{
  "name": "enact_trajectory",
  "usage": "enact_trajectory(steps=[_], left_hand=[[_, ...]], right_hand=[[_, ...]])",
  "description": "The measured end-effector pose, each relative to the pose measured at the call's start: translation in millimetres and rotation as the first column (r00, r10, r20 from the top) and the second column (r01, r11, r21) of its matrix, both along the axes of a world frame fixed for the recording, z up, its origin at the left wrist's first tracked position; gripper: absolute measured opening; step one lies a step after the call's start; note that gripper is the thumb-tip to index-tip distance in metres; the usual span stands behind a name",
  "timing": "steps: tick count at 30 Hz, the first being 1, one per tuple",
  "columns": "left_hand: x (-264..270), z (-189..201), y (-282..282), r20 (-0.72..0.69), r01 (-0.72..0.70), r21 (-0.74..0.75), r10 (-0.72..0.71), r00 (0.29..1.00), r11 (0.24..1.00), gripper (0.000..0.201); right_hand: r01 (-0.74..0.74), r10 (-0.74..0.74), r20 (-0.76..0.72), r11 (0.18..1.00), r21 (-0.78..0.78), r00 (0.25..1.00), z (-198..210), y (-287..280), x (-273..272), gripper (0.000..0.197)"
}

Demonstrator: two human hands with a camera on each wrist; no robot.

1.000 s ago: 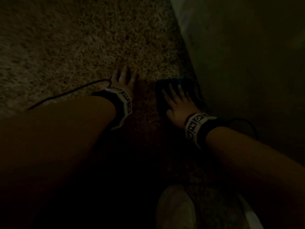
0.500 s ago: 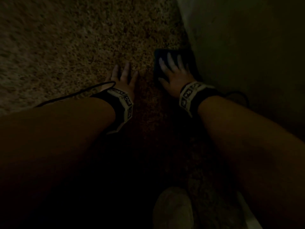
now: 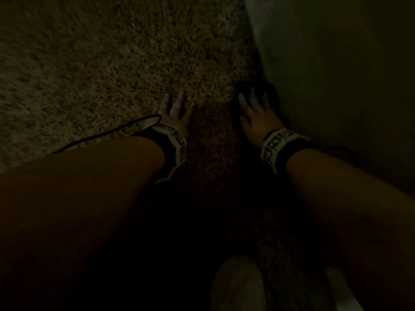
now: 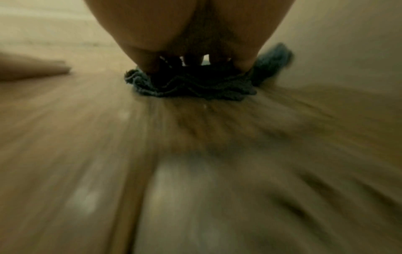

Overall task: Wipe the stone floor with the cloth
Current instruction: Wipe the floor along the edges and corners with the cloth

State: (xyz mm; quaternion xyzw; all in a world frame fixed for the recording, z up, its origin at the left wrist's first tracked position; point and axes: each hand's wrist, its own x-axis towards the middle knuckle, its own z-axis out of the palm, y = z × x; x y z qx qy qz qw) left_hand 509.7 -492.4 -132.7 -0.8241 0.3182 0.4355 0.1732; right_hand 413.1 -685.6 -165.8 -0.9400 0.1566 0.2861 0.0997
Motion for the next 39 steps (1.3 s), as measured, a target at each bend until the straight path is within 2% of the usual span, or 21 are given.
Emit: enact_trajectory(steps=[6, 9, 11, 13, 16, 20, 25, 28, 30, 31, 32, 33, 34, 36, 38, 39], left_hand=[[2, -9, 2, 0.027, 0.016, -0.015, -0.015, 1.000, 1.000, 0.097], [2, -4, 8, 0.019, 0.050, -0.017, -0.050, 0.999, 0.999, 0.087], [0, 7, 19, 0.011, 0.073, -0.022, -0.072, 0.997, 0.997, 0.088], [-4, 23, 34, -0.006, 0.055, -0.013, -0.055, 0.998, 0.998, 0.091], [-1, 48, 63, -0.001, -0.063, 0.019, 0.063, 0.998, 0.998, 0.074], [6, 108, 104, 0.104, -0.183, -0.022, 0.184, 0.977, 0.983, 0.073], [8, 193, 160, 0.198, -0.405, -0.117, 0.420, 0.885, 0.907, 0.073], [8, 221, 191, 0.214, -0.484, -0.130, 0.501, 0.838, 0.865, 0.073], [11, 231, 207, 0.229, -0.483, -0.118, 0.497, 0.837, 0.868, 0.072], [13, 233, 216, 0.233, -0.479, -0.123, 0.494, 0.837, 0.869, 0.071], [14, 235, 226, 0.239, -0.470, -0.134, 0.489, 0.839, 0.872, 0.071], [15, 235, 229, 0.245, -0.464, -0.129, 0.481, 0.841, 0.876, 0.071], [15, 233, 233, 0.247, -0.458, -0.123, 0.474, 0.845, 0.881, 0.071], [17, 224, 247, 0.239, -0.430, -0.118, 0.445, 0.863, 0.895, 0.073], [18, 220, 255, 0.228, -0.393, -0.084, 0.401, 0.887, 0.916, 0.074], [17, 219, 257, 0.224, -0.362, -0.072, 0.369, 0.902, 0.929, 0.073]], right_hand=[[0.022, -0.016, -0.191, 0.999, 0.028, 0.982, 13, 12, -52, 0.077], [0.101, -0.090, -0.186, 0.994, 0.051, 0.978, 18, 16, -42, 0.063], [0.208, -0.189, -0.161, 0.972, 0.112, 0.969, 23, 19, -33, 0.053], [0.323, -0.308, -0.122, 0.936, 0.137, 0.944, 32, 22, -25, 0.048], [0.431, -0.414, -0.124, 0.881, 0.195, 0.902, 66, 27, 1, 0.048], [0.389, -0.366, -0.139, 0.893, 0.227, 0.920, 125, 42, 47, 0.052], [0.378, -0.369, -0.090, 0.866, 0.327, 0.925, 189, 92, 81, 0.052], [0.458, -0.487, -0.069, 0.752, 0.474, 0.871, 221, 125, 89, 0.048], [0.515, -0.567, -0.110, 0.628, 0.584, 0.816, 234, 144, 93, 0.041], [0.565, -0.634, -0.174, 0.489, 0.664, 0.753, 238, 156, 94, 0.036], [0.591, -0.697, -0.243, 0.312, 0.744, 0.674, 238, 166, 95, 0.034], [0.603, -0.728, -0.302, 0.188, 0.775, 0.615, 236, 169, 97, 0.034], [0.600, -0.753, -0.319, 0.123, 0.790, 0.575, 234, 172, 95, 0.034], [0.578, -0.791, -0.273, 0.121, 0.807, 0.547, 239, 188, 86, 0.033], [0.582, -0.828, -0.322, 0.006, 0.813, 0.458, 255, 204, 74, 0.031], [0.605, -0.852, -0.334, -0.025, 0.796, 0.404, 261, 207, 69, 0.032]])
